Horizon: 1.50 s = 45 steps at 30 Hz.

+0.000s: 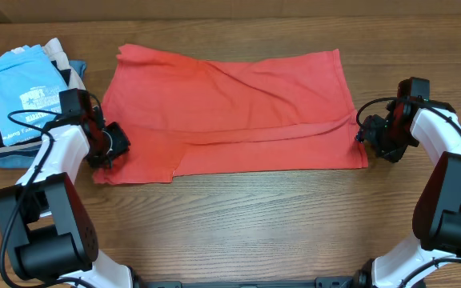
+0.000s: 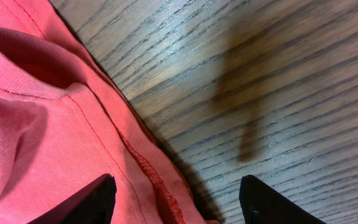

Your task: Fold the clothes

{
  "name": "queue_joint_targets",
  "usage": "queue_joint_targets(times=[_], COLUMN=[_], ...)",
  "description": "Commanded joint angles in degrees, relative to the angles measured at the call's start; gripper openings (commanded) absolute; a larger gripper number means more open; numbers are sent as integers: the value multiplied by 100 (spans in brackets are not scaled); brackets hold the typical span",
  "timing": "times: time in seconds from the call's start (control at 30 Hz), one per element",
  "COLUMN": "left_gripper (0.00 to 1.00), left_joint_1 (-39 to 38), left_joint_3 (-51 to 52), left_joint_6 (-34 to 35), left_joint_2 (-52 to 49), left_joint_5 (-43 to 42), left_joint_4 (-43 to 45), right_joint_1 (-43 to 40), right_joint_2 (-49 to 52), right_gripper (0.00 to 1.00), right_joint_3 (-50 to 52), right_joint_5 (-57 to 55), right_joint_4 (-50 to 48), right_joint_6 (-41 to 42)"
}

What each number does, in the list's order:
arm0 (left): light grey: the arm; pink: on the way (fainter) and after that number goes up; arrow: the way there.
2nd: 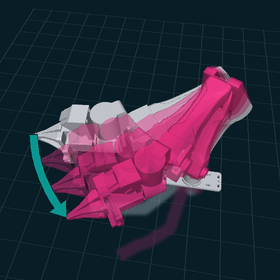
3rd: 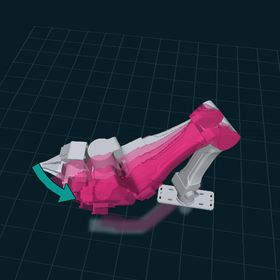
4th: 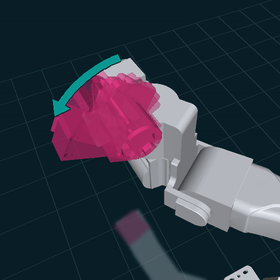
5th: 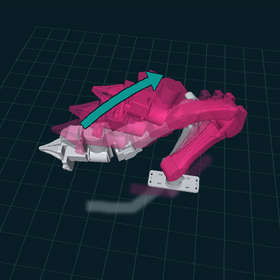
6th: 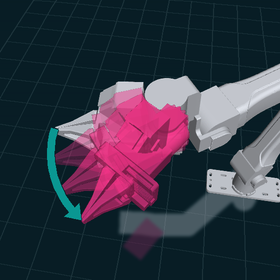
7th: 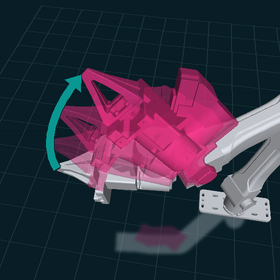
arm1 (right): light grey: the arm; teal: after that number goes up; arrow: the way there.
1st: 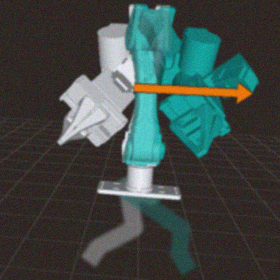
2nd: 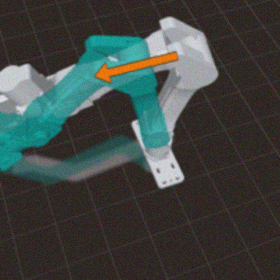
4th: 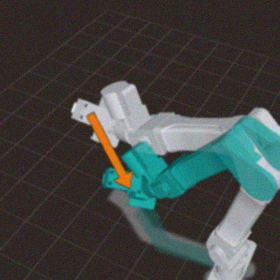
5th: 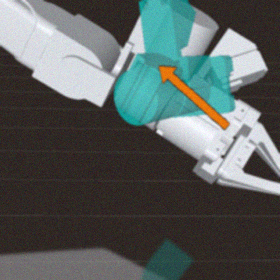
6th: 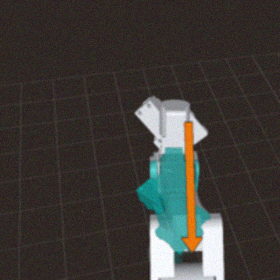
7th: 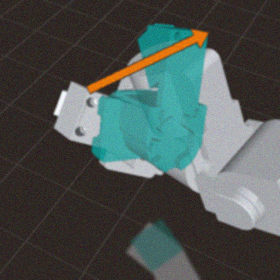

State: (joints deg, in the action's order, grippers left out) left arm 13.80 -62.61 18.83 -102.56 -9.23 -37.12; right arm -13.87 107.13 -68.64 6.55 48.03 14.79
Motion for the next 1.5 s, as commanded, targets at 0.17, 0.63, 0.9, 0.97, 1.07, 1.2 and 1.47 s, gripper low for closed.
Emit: queue_joint_targets(times=[0.17,0.63,0.9,0.97,1.07,1.2,1.47], left_gripper=[25,11,4,4,4,4,4], left_joint_1=[-551,-560,-560,-560,-557,-546,-549], left_joint_3=[-83,-83,-83,-90,-190,-505,-640], left_joint_6=[-339,-227,-229,-223,-232,-234,-234], left_joint_2=[-39,-39,-39,-39,-39,-39,-39], left_joint_5=[310,817,815,754,595,584,734], left_joint_4=[-7,-140,-94,11,129,122,223], right_joint_1=[-4,-4,-4,-4,-4,-4,-4], right_joint_2=[-7,-7,-7,-7,-7,-7,-7], right_gripper=[67,68,68,67,68,68,67], right_joint_3=[-59,-59,-59,-59,-59,-59,-59], right_joint_5=[-46,-44,-44,-44,-46,-46,-46], right_joint_4=[-13,13,37,35,33,28,11], right_joint_6=[22,22,22,22,20,20,20])
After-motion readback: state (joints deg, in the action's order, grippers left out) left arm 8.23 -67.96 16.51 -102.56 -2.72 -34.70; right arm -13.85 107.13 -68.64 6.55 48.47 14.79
